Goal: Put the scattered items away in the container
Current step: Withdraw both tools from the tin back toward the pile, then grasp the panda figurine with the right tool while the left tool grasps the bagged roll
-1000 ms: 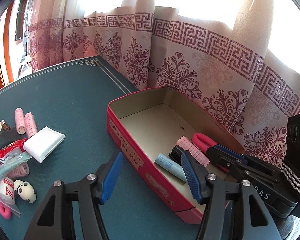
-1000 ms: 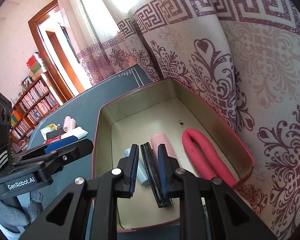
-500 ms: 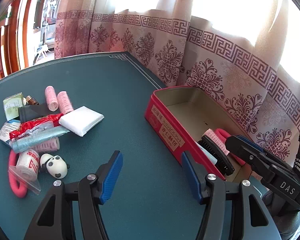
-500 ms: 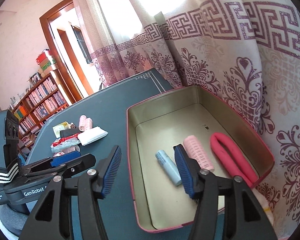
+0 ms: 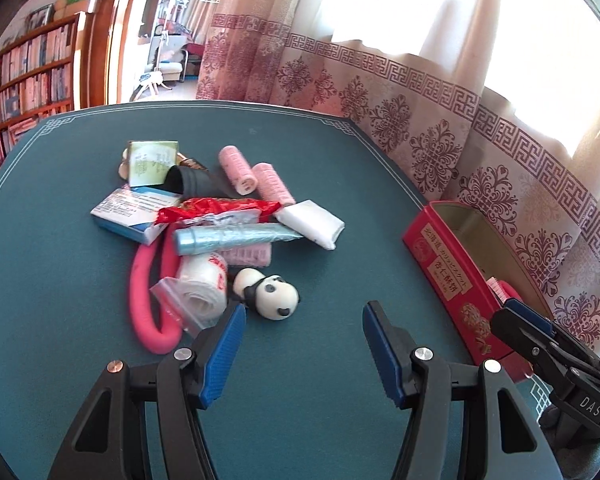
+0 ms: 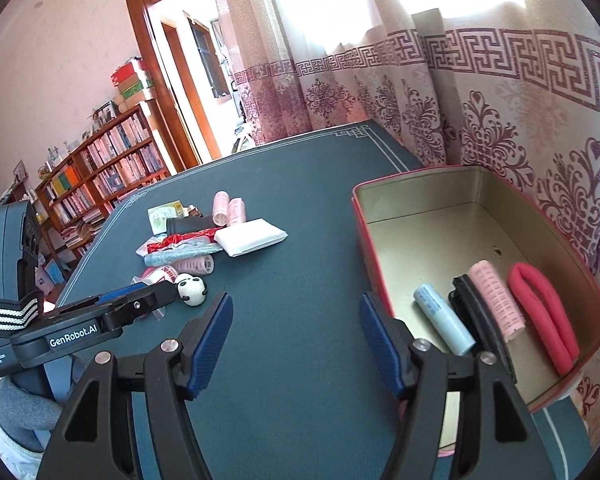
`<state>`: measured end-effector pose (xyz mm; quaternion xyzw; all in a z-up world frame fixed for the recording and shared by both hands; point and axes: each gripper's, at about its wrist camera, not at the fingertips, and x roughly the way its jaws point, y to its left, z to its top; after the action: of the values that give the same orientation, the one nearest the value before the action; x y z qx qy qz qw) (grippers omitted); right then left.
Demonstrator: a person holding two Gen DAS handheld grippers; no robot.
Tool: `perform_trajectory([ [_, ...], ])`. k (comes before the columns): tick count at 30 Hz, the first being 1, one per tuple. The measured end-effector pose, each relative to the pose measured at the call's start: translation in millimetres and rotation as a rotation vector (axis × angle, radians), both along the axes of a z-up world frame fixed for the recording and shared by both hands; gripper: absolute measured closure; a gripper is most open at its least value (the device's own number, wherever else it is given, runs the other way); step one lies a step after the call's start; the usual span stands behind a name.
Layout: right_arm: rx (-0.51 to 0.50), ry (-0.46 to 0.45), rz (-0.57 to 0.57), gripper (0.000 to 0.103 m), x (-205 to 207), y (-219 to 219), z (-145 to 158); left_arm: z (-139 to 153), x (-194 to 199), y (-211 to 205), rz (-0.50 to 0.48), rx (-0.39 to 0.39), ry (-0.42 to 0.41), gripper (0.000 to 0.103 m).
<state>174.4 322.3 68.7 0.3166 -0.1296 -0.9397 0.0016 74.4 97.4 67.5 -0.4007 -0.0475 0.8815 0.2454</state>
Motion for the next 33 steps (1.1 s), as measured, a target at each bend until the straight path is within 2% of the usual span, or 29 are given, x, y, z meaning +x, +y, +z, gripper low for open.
perform_trajectory([
  [5,0.009,-0.040,0.056,0.030,-11,-23,-10,-13,-11,-38,0.105,-0.029,-0.009,0.041],
  [10,0.011,-0.087,0.101,0.029,-21,-42,-21,-25,-20,-61,0.155,-0.034,-0.031,0.041],
  [22,0.014,-0.148,0.158,0.029,-51,-72,-36,-39,-31,-78,0.170,-0.014,-0.060,0.041],
  [33,0.036,-0.149,0.219,0.029,-96,-101,-39,-41,-34,-79,0.164,0.010,-0.074,0.040],
])
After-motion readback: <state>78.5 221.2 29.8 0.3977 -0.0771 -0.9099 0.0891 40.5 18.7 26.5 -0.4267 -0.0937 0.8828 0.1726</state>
